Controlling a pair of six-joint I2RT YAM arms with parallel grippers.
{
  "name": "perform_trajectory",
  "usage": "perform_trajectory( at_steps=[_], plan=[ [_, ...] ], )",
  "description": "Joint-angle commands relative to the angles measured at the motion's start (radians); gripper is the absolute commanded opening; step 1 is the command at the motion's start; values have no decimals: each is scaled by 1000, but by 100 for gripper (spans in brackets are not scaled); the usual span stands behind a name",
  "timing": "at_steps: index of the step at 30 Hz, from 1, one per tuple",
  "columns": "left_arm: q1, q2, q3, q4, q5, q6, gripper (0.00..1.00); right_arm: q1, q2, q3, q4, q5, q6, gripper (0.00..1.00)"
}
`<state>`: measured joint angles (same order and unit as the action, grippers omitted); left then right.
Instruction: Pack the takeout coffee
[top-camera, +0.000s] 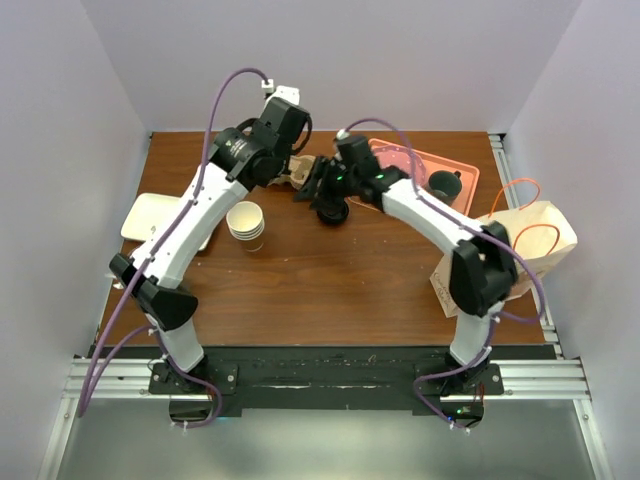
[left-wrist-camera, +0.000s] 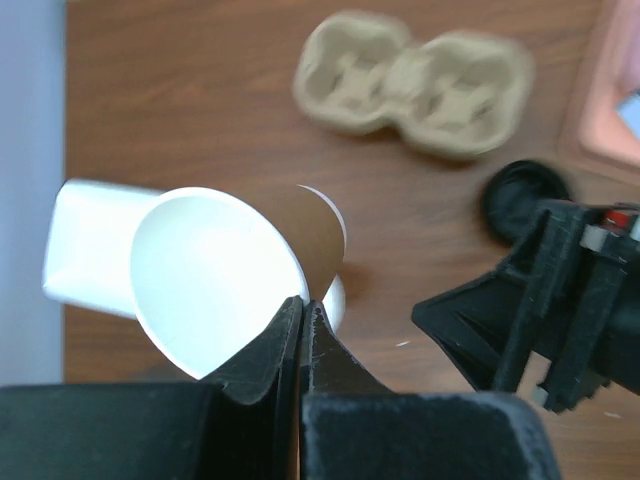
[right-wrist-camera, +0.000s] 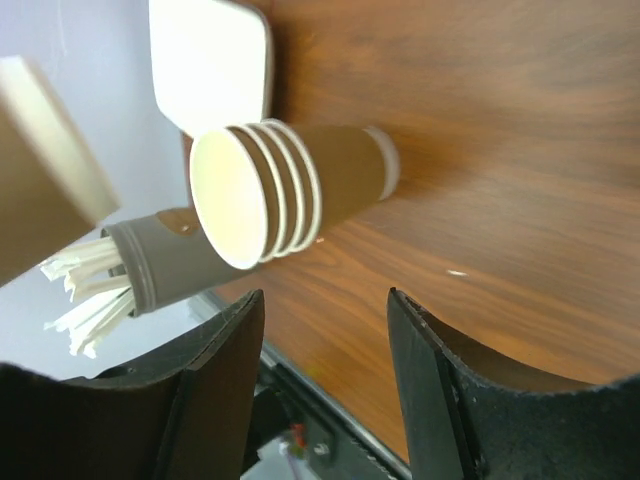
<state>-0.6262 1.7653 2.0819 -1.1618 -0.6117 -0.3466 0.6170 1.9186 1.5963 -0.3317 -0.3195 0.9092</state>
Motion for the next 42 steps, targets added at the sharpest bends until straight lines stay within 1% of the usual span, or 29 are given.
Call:
perform_trajectory(
  at_steps=[1,2,3,4,5,6,7,8,11,14,18,21,23,27,32,33,35,36,38,39,41,42],
  plan=[
    [-136,5,98,25,41,24,0,-91,-237,-25,-231,143,-151,57],
    [-160,5,75,18,44,21,0,-121,-269,-35,-269,180,-180,56],
    [-182,-3,57,5,47,23,0,-134,-303,-45,-343,247,-196,57],
    [-219,-9,38,-4,53,18,0,-143,-343,-48,-372,285,-211,57],
    [-233,-15,-9,-10,61,14,0,-161,-413,-48,-398,315,-240,58],
    [-242,-36,-38,-15,73,2,0,-166,-450,-42,-447,371,-251,58],
    [-263,-50,-72,-7,87,-2,0,-174,-484,-36,-472,399,-262,59],
    [-274,-67,-150,4,107,-5,0,-181,-544,-29,-493,424,-280,59],
    [-326,-127,-285,74,157,-18,0,-186,-613,8,-579,523,-294,61],
    [-369,-113,-335,85,190,-80,0,-184,-687,27,-616,528,-297,61],
    [-449,-27,-333,64,216,-199,0,-184,-779,22,-580,510,-319,62],
    [-483,20,-325,56,248,-270,0,-186,-790,74,-605,525,-332,62],
    [-490,43,-335,59,277,-299,0,-186,-796,94,-610,510,-358,63],
    [-515,77,-384,83,282,-362,0,-184,-814,103,-633,514,-398,63],
    [-523,126,-356,39,325,-419,0,-186,-854,85,-650,488,-425,64],
    [-524,122,-352,42,334,-428,12,-184,-857,86,-653,462,-418,64],
    [-523,88,-356,69,360,-449,25,-184,-869,90,-639,433,-405,64],
    [-523,77,-358,76,366,-457,34,-186,-875,90,-630,428,-400,64],
    [-523,53,-344,68,372,-483,42,-184,-880,91,-613,421,-397,64],
    [-523,43,-333,60,366,-492,49,-186,-873,105,-610,421,-395,64],
    [-521,1,-310,57,354,-512,57,-184,-859,114,-612,421,-379,64],
    [-515,-19,-310,60,345,-520,64,-184,-847,102,-603,412,-366,64]
  ],
)
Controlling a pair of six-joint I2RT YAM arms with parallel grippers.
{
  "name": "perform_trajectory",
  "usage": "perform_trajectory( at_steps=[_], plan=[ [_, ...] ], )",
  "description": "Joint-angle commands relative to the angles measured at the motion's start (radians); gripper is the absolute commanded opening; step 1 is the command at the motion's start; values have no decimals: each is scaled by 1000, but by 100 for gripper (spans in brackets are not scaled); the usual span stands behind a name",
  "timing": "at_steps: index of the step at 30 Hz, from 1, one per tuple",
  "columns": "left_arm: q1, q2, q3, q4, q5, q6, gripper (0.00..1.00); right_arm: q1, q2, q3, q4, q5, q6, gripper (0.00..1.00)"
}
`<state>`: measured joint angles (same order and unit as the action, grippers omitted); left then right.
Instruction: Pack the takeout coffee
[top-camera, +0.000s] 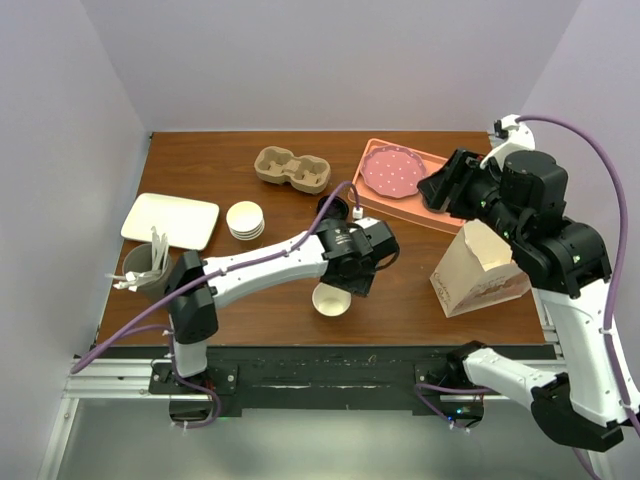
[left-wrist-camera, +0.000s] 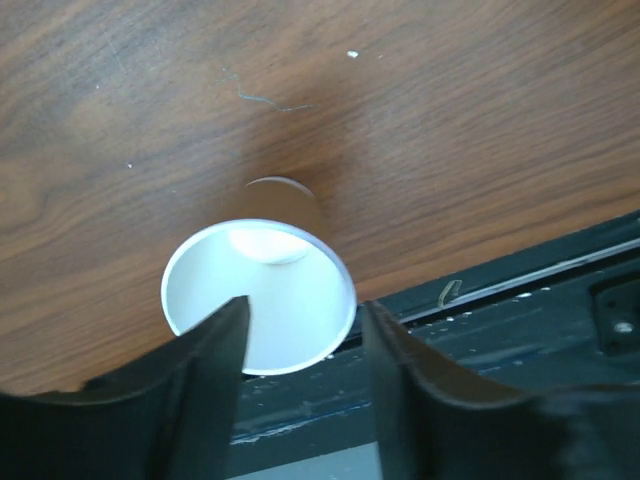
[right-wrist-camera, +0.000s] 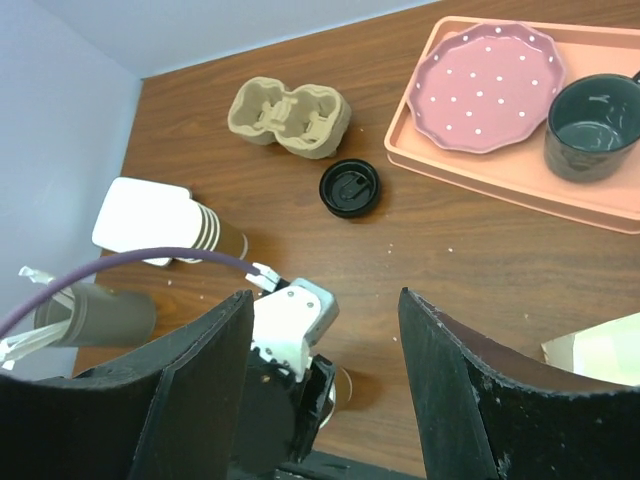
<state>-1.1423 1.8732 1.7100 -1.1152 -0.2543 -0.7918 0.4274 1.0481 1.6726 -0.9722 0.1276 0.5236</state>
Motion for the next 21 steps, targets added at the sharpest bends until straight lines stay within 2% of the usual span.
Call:
perform_trajectory(
  at_steps=[1,2,3,7,8,9,10,13,17,21],
  plan=[
    [7,-152,39,24,-20,-81,67,4,35,12,49,-45,42,64],
    [16,-208,16,61,-16,-86,70,4,46,-5,61,-61,52,64],
    [47,-238,-13,77,-8,-95,78,4,76,-36,79,-63,62,64],
    [148,-423,-237,159,24,-147,88,5,195,-77,159,-114,66,59],
    [157,-518,-274,199,9,-167,96,4,232,-77,205,-124,47,58],
    [167,-566,-309,218,-12,-178,100,4,266,-74,226,-163,35,55],
    [168,-659,-381,265,-49,-184,100,5,353,-64,239,-170,15,54],
    [171,-784,-507,342,-85,-179,100,13,487,12,257,-198,-45,53],
    [171,-954,-587,403,-100,-162,100,69,760,177,218,-163,-154,52],
    [171,-1046,-638,411,-105,-146,100,128,960,324,139,-106,-247,49]
  ],
)
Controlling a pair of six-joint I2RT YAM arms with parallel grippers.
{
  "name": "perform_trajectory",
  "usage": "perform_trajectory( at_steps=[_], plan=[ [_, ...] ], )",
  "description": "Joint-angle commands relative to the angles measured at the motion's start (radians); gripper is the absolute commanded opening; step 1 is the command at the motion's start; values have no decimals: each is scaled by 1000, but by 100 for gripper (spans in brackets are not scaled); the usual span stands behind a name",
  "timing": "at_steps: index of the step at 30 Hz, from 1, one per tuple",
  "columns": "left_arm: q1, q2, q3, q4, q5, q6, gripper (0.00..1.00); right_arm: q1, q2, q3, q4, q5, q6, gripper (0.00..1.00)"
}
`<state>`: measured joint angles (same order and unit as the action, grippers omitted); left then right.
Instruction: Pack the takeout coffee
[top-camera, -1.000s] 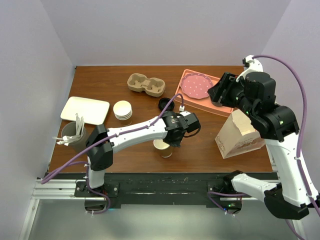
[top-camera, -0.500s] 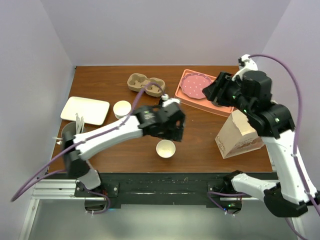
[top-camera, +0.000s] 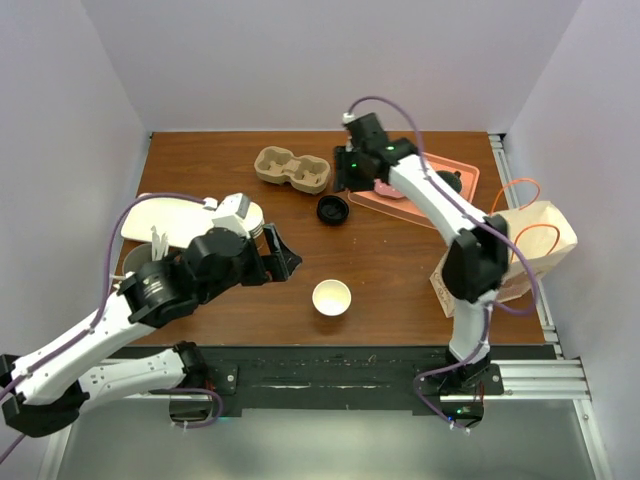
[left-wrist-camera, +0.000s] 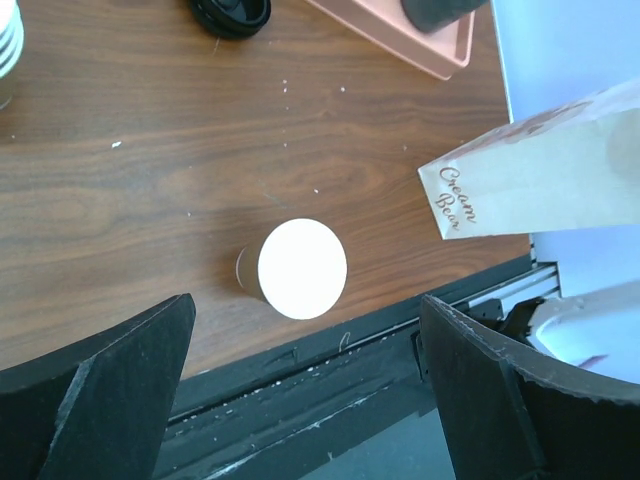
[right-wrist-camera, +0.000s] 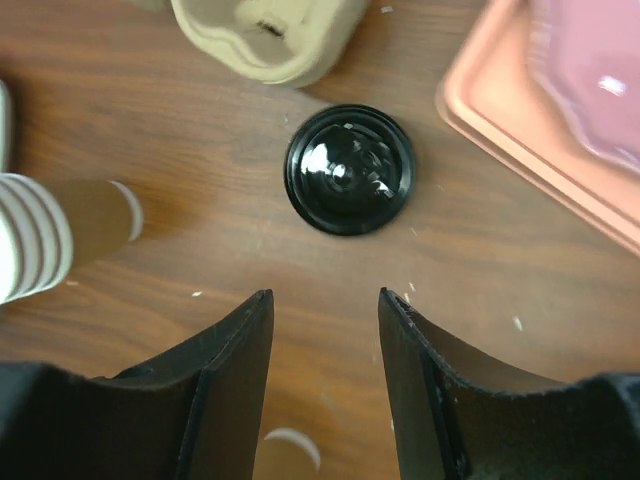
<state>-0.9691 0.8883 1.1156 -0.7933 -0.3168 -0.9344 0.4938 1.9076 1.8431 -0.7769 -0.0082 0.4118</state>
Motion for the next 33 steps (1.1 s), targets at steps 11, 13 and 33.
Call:
perform_trajectory(
  at_steps=[11,13,33],
  plan=[
    [-2,-80,15,-40,-56,48,100,81,309,265,-55,14,-237,46],
    [-2,-100,10,-40,-62,43,100,81,321,262,-45,24,-238,46],
    [-2,-124,38,-104,-85,46,99,111,398,277,-12,19,-214,40]
  ],
)
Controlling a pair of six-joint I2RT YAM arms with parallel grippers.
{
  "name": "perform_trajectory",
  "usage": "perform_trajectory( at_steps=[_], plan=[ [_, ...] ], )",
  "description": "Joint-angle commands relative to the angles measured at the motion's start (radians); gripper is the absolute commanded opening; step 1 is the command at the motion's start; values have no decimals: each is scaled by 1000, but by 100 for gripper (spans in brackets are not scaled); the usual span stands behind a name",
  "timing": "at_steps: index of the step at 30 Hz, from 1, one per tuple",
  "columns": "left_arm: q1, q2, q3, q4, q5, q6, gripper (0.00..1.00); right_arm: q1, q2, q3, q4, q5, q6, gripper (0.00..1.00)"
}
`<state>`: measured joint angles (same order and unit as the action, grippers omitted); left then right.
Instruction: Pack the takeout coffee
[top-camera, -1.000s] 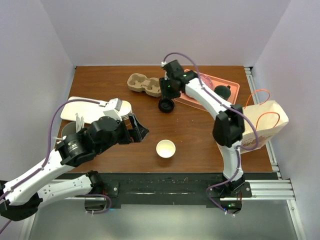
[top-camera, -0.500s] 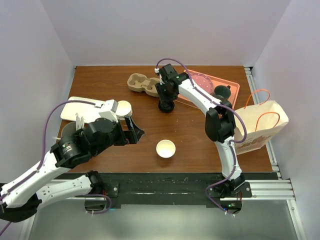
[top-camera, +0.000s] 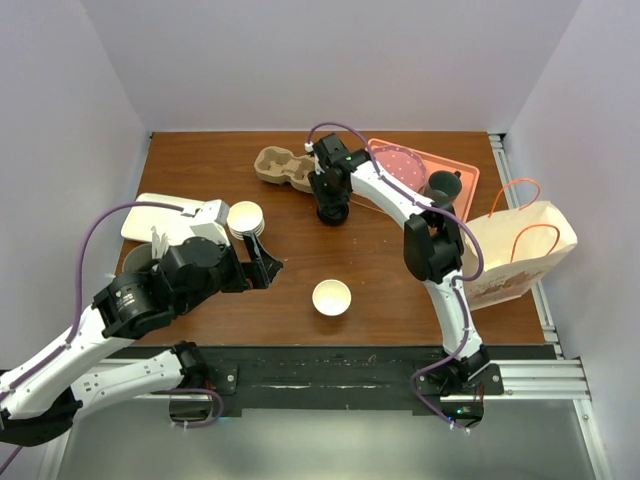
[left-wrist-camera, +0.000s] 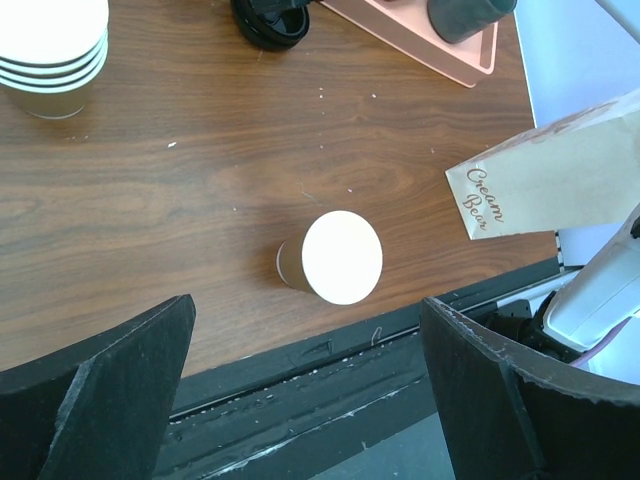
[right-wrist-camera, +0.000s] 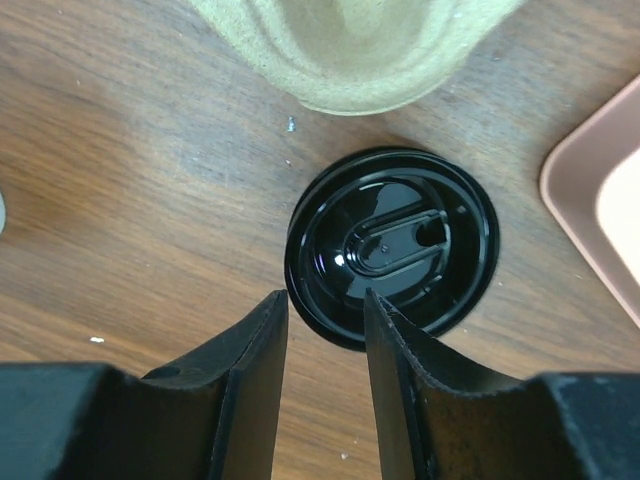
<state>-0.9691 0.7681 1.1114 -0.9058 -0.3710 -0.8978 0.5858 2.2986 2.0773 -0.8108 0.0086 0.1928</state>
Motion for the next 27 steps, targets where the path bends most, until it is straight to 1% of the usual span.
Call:
perform_trajectory(
  at_steps=[1,7,13,14,19,21,25,27],
  plan=[
    [-2,-4,42,8,-31,10,99,19,12,47,22,2,8,40],
    [-2,-15,42,18,-34,33,99,31,28,56,16,28,8,37],
    [-2,-36,22,39,-39,34,96,32,27,55,21,57,-4,25],
    [-2,-39,18,41,-37,36,96,31,21,53,21,57,-6,21],
    [-2,-47,4,71,-28,65,93,31,-7,58,19,50,-16,14],
    [-2,-52,-8,97,-25,82,93,32,-24,63,12,44,-23,12],
    [-2,-61,-28,157,-23,207,91,32,-74,60,-13,30,-29,9],
    [-2,-64,-35,186,-45,255,93,31,-102,58,-19,2,-32,8]
  ],
)
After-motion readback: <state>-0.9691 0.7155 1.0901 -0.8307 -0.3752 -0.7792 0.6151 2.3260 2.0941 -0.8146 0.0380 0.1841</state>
